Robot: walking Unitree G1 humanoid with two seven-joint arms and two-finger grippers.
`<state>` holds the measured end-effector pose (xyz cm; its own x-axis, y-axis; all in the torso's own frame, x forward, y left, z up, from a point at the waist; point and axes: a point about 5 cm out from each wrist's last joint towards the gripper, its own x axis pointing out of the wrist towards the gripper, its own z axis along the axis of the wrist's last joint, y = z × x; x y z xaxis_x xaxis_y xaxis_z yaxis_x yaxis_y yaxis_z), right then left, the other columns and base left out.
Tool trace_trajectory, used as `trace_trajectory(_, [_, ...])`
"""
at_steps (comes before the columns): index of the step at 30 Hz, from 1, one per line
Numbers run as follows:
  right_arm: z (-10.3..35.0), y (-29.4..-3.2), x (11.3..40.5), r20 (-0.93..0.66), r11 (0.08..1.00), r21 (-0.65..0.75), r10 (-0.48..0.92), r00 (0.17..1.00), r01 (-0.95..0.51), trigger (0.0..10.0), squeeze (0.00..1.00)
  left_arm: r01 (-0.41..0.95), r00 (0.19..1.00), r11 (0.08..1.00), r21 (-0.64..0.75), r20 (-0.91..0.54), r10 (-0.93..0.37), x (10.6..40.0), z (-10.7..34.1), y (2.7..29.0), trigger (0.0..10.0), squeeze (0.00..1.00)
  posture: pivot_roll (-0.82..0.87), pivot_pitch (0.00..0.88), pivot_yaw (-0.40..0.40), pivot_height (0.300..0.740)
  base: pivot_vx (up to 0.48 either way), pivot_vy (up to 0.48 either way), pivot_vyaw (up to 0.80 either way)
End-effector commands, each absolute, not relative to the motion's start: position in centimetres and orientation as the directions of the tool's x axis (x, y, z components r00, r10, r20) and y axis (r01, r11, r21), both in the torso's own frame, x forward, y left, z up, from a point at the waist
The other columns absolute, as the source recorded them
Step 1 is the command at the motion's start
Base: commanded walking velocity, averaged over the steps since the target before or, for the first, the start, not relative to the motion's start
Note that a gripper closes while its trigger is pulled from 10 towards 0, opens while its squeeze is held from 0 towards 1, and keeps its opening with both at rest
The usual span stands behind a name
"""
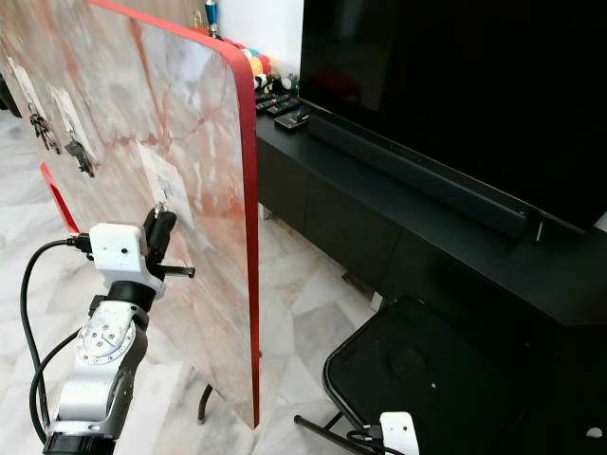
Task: Hang keys on a hook
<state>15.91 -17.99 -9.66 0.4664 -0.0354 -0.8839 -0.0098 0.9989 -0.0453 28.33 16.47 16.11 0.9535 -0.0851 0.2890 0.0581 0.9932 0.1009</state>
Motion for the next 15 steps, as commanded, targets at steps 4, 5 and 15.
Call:
trace_trajectory(4, [-9.7,-18.3,15.8,-0.887,0.998,-0.057,-0.048,0.46,-0.007,10.0,0.0,0.075,0.947,0.99,0.119,0.302,-0.108,27.7,16.6,16.4,10.0,0.0,0.06,0.0,-0.086,0.74,0.0,0.0,0.0])
trace_trajectory(5, [-9.7,-18.4,15.8,-0.887,0.998,-0.057,-0.048,0.46,-0.007,10.0,0.0,0.071,0.947,0.99,0.119,0.303,-0.105,27.7,16.7,16.5,10.0,0.0,0.06,0.0,-0.087,0.74,0.0,0.0,0.0])
trace_trajectory(15, [-9.7,-18.4,15.8,-0.887,0.998,-0.058,-0.048,0.46,-0.009,10.0,0.0,-0.025,0.936,0.991,0.13,0.351,-0.022,27.3,17.7,17.7,10.0,0.0,0.06,0.0,-0.09,0.74,0.0,0.0,0.0])
